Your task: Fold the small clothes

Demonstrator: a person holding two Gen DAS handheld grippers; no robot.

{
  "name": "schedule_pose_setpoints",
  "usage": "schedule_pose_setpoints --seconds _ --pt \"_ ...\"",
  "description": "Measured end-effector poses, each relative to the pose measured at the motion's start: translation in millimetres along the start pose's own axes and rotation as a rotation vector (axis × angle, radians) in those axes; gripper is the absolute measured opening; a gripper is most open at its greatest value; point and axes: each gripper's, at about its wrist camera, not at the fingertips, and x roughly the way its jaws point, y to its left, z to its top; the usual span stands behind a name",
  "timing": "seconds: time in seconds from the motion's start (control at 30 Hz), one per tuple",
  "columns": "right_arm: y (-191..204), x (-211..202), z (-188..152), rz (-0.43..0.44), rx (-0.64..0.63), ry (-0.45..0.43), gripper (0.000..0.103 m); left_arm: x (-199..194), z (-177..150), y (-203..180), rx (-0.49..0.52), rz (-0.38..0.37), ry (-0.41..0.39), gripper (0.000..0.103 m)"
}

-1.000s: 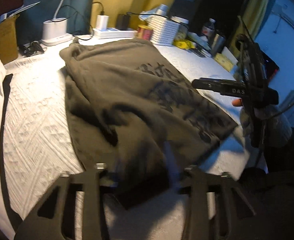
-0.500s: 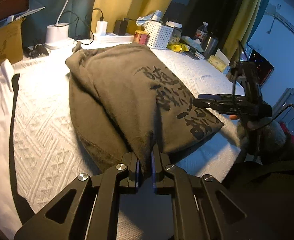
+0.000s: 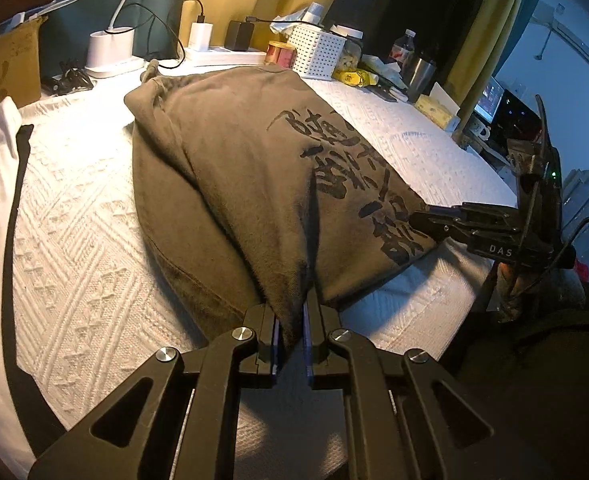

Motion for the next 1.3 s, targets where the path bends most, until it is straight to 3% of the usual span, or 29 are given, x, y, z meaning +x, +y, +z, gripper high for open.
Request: schedule_pose_setpoints --seconds 0.3,0.37,0.43,0.63,0.73,0.83,0.97,1.0,1.03,1.07,1.1,1.13,1.2,1.3 --pt "-4 -16 -6 -0.023 -0.019 0.006 0.008 -7 -1 -7 -0.006 0.016 0.002 0.024" --pt "-8 -21 -9 -0.04 -0.017 0.009 0.008 -11 0 -10 0.005 0.026 -0.008 0.047" --pt "-10 -24 -12 -0.049 -0.012 0.011 0.008 -16 2 -10 -0.001 0.024 -0.034 0.059" --pt "-18 -30 -21 -0.063 0.014 0.016 0.008 -13 14 -3 -0.039 0.049 -0.066 0.06" --pt "-19 -32 -24 -0.063 0.018 0.018 0.008 0 22 -4 -0.018 0.098 -0.069 0.06" --pt "-20 -32 -24 -0.056 0.021 0.02 0.008 11 32 0 -0.015 0.097 -0.078 0.06" --pt "-21 -30 -23 -0.055 0.022 0.02 0.008 26 45 12 -0.041 0.125 -0.077 0.056" --pt "-22 -30 -23 -0.049 0.028 0.02 0.009 30 48 15 -0.039 0.134 -0.07 0.05" --pt "-24 -29 -23 -0.044 0.037 0.025 0.011 36 49 17 -0.03 0.145 -0.051 0.034" --pt "-25 -29 -22 -0.046 0.039 0.029 0.02 40 50 18 -0.02 0.15 -0.033 0.02" --pt "-27 -29 -21 -0.058 0.038 0.03 0.03 43 50 17 -0.004 0.155 -0.023 0.015" --pt "-28 -30 -20 -0.067 0.038 0.027 0.034 43 50 16 0.007 0.157 -0.021 0.01" --pt "-31 -30 -18 -0.076 0.045 0.024 0.043 41 50 15 0.021 0.168 -0.015 0.006" --pt "-37 -31 -15 -0.081 0.064 0.017 0.046 38 49 14 0.033 0.195 -0.005 0.005"
